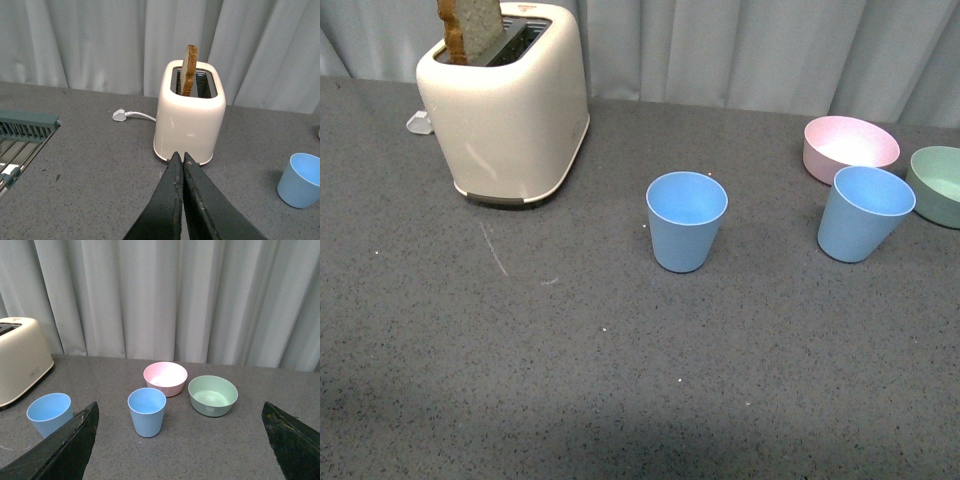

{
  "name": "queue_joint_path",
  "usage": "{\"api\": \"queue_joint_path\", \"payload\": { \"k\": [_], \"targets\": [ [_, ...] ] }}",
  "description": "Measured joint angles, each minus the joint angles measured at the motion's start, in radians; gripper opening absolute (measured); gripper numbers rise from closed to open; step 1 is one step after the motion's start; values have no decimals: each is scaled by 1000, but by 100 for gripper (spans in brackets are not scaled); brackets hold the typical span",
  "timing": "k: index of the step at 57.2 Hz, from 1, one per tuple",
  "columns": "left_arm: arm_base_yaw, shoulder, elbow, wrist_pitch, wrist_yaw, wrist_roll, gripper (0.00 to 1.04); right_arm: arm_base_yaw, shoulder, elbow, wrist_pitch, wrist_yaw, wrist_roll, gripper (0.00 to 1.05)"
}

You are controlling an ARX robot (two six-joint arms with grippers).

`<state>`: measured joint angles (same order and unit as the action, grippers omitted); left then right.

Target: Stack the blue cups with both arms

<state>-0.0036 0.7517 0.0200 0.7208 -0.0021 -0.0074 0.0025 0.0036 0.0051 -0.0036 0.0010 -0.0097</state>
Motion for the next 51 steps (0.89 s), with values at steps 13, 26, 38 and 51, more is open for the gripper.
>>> {"api": "queue_joint_path", "payload": {
  "k": [13,26,38,51],
  "targets": [
    [1,-153,0,-134,0,0,4,0,0,0,0,0,0,95],
    [1,-309,-1,-278,0,0,4,0,0,0,0,0,0,95],
    [1,-436,-1,-402,0,0,4,0,0,0,0,0,0,95],
    [1,-508,-1,-473,0,0,4,0,0,0,0,0,0,95]
  ]
}}
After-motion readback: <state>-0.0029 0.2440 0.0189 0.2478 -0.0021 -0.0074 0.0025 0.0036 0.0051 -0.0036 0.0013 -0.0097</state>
